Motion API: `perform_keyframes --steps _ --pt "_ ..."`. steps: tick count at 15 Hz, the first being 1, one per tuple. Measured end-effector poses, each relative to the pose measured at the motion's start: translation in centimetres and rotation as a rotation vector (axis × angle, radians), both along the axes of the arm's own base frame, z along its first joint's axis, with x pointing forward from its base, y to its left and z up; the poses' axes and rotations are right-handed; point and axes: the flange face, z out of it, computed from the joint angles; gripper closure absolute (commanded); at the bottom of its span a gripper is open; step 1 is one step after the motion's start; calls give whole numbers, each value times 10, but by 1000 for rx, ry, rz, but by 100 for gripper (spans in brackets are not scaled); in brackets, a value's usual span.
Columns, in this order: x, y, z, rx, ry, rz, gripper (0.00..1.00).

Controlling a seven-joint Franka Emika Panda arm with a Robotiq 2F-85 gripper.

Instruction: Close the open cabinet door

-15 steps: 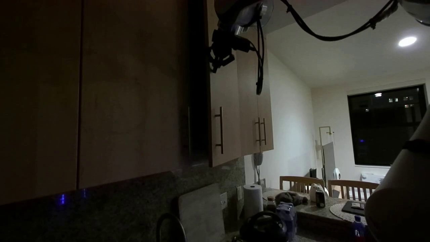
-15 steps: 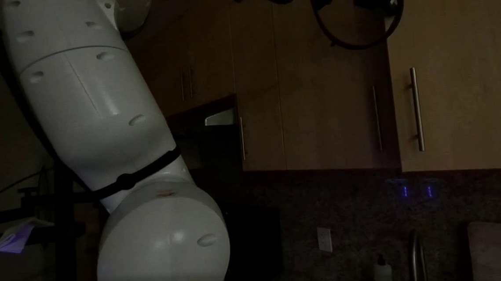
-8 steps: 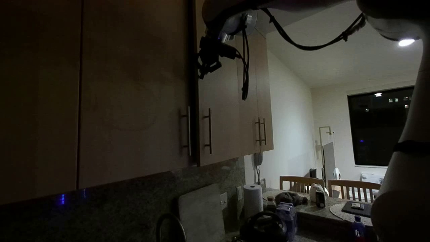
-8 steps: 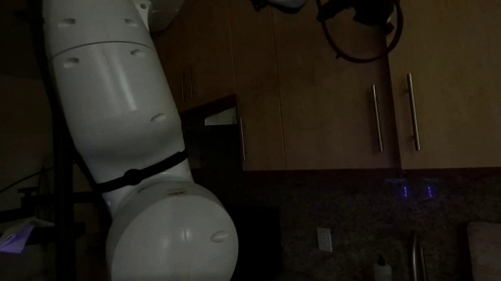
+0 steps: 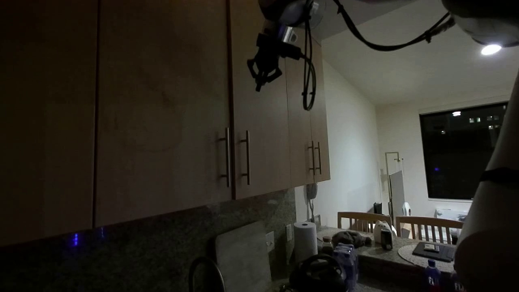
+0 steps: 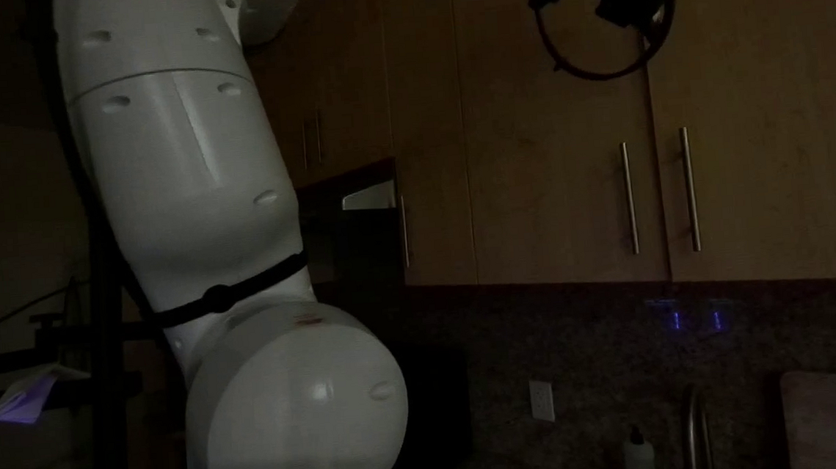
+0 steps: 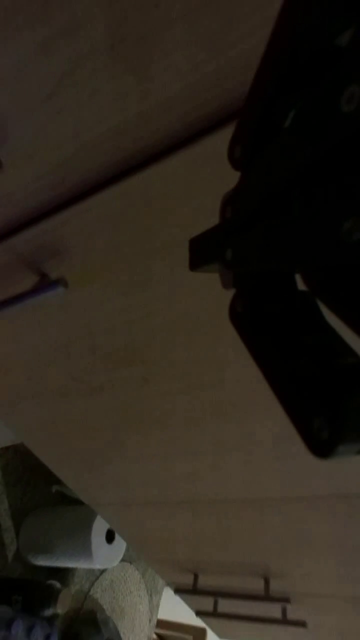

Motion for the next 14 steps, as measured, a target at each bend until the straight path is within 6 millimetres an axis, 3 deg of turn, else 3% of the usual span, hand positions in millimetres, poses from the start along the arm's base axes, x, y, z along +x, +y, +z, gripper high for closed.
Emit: perform_keyframes --steps 3,6,10,14 --pt "-60 -59 12 -27 13 -98 100" --pt "-108 -103 -11 -18 155 -146 100" --pt "-144 -126 -73 5 403 -138 100" --pt "-163 -123 -116 1 554 -72 100"
